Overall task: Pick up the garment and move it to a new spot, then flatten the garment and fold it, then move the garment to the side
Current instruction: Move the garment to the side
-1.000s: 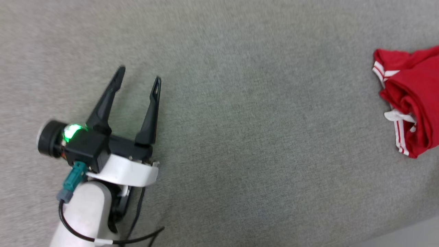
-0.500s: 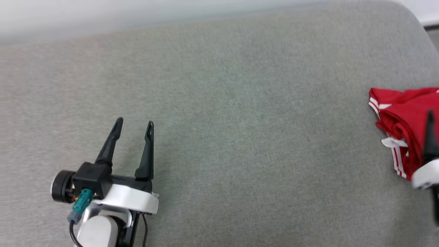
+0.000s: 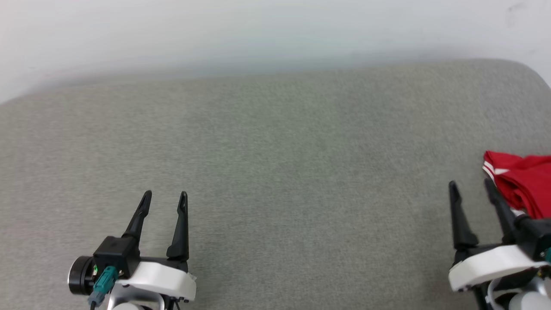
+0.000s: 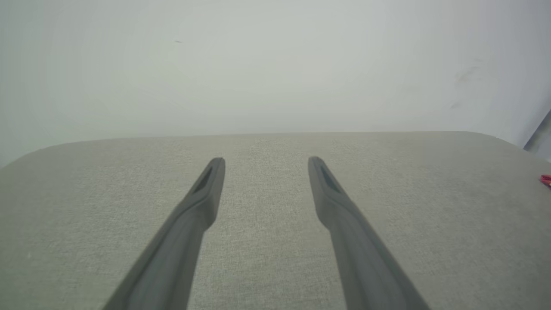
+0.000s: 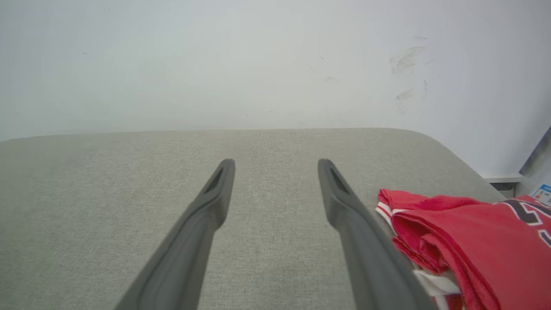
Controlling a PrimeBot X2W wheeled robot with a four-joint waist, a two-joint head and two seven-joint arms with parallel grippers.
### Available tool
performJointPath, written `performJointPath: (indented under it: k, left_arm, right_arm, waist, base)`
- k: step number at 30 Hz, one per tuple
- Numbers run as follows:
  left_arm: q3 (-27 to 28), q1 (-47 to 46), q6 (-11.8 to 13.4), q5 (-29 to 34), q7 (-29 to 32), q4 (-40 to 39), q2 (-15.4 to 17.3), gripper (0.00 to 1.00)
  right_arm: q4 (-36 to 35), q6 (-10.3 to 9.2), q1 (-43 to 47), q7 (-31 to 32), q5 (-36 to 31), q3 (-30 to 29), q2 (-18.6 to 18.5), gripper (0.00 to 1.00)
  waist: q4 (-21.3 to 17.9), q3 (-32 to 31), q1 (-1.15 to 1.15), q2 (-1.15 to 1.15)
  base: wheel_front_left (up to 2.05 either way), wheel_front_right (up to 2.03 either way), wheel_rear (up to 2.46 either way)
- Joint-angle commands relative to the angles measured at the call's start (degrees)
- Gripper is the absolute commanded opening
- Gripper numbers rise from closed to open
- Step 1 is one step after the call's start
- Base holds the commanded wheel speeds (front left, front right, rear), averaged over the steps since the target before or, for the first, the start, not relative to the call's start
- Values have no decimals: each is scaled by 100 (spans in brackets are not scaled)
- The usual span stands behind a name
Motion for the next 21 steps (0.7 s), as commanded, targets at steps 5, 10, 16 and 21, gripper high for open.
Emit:
performJointPath:
  k: [5, 10, 16, 21]
  left_arm:
    - [106, 220, -33, 62, -13, 70, -16, 100]
    - [198, 470, -27, 115, -13, 100, -18, 100]
    - [254, 710, -73, 180, -13, 78, -30, 100]
    - [280, 778, -91, 225, -13, 102, -65, 100]
  right_arm:
    - [-642, -7, 520, 176, -14, 297, 115, 100]
    - [-1112, -7, 983, 390, -34, 309, 164, 100]
    - [-1557, -7, 1410, 585, -43, 234, 185, 100]
    - [-1744, -6, 1569, 652, 9, 225, 185, 100]
  waist:
    - [294, -360, 1, 0]
    - [325, -635, 1, 0]
    - [300, -810, 1, 0]
    - [291, -861, 1, 0]
  base:
    - [0, 0, 0]
    - [0, 0, 0]
    - [0, 0, 0]
    - [0, 0, 0]
